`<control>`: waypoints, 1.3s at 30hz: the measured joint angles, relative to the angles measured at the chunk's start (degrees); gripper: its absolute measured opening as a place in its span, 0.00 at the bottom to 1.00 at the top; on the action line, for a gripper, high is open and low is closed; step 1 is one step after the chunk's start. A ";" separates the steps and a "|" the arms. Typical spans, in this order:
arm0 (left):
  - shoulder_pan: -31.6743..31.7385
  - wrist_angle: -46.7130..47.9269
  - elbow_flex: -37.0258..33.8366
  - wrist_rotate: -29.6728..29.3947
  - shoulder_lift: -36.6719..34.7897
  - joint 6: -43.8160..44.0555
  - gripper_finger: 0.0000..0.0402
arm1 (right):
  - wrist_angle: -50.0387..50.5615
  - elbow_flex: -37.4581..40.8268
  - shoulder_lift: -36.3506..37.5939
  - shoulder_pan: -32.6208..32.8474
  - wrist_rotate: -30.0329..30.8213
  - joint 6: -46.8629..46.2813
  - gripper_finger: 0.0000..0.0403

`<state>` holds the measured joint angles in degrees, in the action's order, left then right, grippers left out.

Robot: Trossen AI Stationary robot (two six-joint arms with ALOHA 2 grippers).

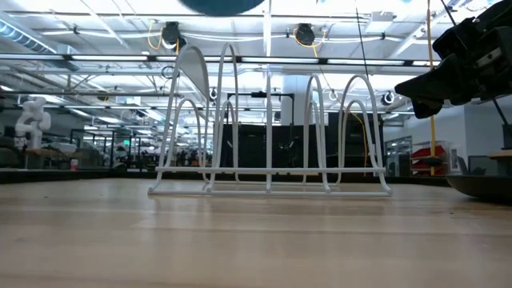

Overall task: Sort dishes
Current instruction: Put the blue plate in the dish rack

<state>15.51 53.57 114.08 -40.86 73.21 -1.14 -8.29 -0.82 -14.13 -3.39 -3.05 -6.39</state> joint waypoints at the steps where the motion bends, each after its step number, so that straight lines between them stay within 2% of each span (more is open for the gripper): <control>1: -1.43 -3.33 0.02 -0.17 1.06 -0.92 0.02 | 0.00 0.00 0.00 0.00 0.00 0.00 0.00; 4: -4.94 -12.52 0.02 -0.44 5.29 -4.02 0.02 | 0.00 0.00 -0.02 0.01 0.00 0.01 0.00; 7: -8.14 -18.34 0.02 -4.81 10.17 -7.33 0.02 | 0.00 0.00 -0.01 0.01 0.00 0.00 0.00; 17: -17.64 -30.70 -0.02 -30.52 22.53 -11.69 0.02 | 0.00 0.00 0.00 0.01 0.00 0.01 0.00; 22: -23.95 -35.32 -0.04 -48.30 25.86 -11.38 0.02 | 0.00 0.00 0.00 0.00 0.00 0.00 0.00; 31: -31.81 -35.87 -0.04 -49.18 28.89 -0.37 0.02 | 0.00 0.00 0.00 0.01 0.00 0.01 0.00; 39: -38.62 -35.78 -0.04 -49.19 31.26 0.85 0.02 | 0.00 0.00 0.00 0.00 0.00 0.00 0.00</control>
<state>-23.11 17.79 114.04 -90.05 104.46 -0.28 -8.29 -0.82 -14.13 -3.39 -3.05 -6.39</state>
